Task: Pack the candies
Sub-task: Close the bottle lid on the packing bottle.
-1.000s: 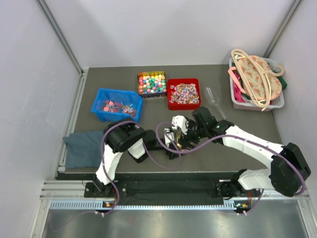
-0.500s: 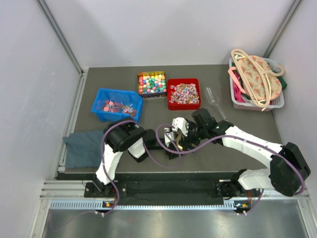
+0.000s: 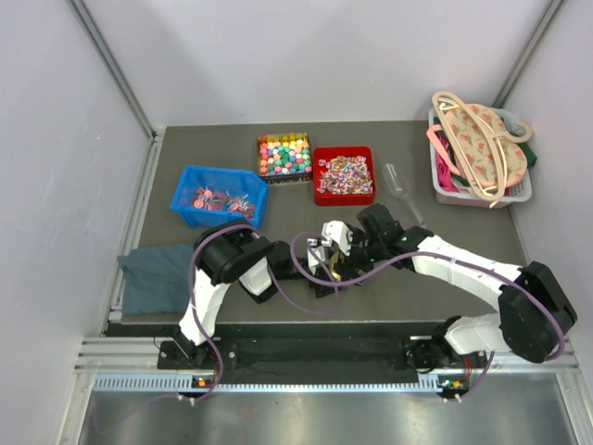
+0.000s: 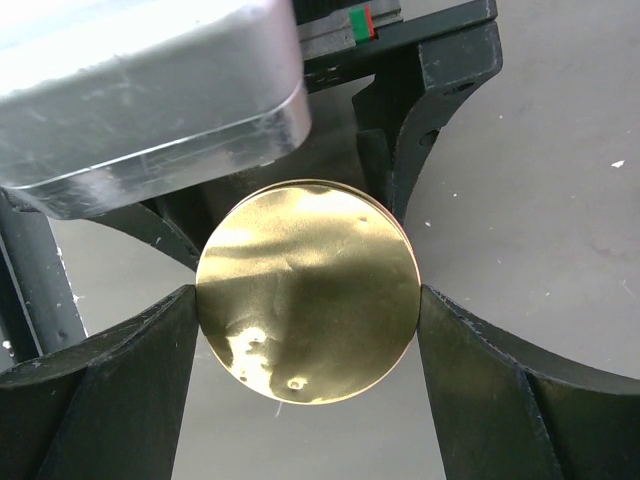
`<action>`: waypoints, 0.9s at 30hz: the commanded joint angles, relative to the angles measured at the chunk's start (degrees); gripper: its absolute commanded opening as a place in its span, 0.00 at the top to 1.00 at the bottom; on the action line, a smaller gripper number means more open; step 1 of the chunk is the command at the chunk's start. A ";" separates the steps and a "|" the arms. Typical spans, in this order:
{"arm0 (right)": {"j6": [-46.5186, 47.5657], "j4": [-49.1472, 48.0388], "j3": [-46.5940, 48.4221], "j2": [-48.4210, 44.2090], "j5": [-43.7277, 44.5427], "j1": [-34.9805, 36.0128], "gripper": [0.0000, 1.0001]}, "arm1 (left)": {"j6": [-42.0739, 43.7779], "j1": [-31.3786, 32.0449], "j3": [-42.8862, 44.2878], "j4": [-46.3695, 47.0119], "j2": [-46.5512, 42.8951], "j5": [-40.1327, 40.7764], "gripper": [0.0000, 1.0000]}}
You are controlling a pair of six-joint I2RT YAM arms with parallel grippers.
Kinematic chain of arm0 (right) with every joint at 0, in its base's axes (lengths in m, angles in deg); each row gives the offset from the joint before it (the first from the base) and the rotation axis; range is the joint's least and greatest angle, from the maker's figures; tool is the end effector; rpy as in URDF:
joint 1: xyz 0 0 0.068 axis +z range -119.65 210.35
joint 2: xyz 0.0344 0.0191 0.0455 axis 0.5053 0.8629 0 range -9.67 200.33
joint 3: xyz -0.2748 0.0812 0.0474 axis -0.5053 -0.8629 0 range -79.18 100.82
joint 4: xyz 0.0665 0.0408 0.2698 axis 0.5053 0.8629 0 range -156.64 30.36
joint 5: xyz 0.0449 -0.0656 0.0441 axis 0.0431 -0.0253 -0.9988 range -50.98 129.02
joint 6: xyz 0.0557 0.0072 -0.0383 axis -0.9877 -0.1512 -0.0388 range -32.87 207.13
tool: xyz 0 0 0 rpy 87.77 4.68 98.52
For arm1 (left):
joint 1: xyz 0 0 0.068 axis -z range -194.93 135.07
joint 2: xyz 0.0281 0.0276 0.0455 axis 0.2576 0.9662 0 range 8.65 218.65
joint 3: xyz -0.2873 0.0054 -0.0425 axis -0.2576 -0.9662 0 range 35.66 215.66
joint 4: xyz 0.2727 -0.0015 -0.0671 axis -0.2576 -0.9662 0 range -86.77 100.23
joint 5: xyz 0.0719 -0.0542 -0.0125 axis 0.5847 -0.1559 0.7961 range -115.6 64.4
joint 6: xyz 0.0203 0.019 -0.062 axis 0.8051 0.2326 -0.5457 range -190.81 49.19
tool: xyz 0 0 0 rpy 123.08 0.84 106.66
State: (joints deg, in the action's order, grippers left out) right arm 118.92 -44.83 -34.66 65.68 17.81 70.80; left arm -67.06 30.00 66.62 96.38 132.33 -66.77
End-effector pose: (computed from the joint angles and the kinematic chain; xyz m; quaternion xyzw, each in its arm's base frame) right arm 0.2028 0.1988 0.2026 -0.5965 0.7174 0.1976 0.3007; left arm 0.2141 -0.2643 0.0672 0.5012 0.5402 -0.4648 0.4909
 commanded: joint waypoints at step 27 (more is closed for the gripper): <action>0.64 4.39 2.07 -2.84 -6.73 -4.94 0.01 | -2.69 -0.54 -0.20 11.32 2.80 0.47 0.41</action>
State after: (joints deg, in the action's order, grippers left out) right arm 119.03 -41.38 -34.66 65.72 14.42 66.73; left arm -67.72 29.85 66.75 96.34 132.33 -66.95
